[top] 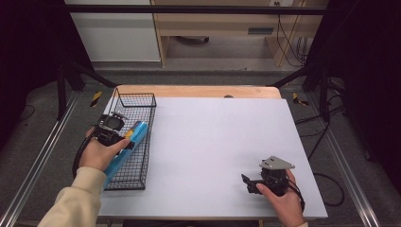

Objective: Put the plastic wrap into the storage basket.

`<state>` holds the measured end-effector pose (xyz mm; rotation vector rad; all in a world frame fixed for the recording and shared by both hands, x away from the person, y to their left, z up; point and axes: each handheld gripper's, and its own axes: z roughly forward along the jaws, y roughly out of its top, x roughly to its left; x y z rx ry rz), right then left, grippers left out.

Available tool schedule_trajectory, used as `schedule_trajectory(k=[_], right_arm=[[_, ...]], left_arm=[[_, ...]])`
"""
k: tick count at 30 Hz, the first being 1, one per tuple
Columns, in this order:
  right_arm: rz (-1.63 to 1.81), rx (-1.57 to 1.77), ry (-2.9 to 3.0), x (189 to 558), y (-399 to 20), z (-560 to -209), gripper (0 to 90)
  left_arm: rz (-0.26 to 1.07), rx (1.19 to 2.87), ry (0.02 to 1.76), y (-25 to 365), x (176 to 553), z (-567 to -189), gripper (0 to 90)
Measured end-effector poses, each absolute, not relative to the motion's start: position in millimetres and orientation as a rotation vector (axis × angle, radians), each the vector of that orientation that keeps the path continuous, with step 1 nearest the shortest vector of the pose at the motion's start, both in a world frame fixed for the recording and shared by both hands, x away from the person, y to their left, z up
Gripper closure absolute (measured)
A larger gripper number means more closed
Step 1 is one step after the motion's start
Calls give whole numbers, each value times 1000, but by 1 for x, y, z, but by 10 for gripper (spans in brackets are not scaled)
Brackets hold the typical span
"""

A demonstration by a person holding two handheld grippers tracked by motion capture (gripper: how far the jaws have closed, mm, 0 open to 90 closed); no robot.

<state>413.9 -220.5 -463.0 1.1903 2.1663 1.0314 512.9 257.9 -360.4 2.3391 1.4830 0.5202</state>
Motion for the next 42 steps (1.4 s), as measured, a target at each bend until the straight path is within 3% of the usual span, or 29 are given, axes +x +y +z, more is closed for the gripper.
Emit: schedule_trajectory(k=[10, 18, 42], right_arm=[[1030, 1205, 2162, 413, -221, -462, 63], [1026, 1199, 2156, 412, -222, -462, 63], [1023, 1189, 2149, 412, -222, -461, 59]], left_arm=[[601, 2242, 1371, 243, 493, -345, 108], [633, 2233, 1220, 209, 476, -335, 75], [657, 2183, 894, 128, 449, -336, 68]])
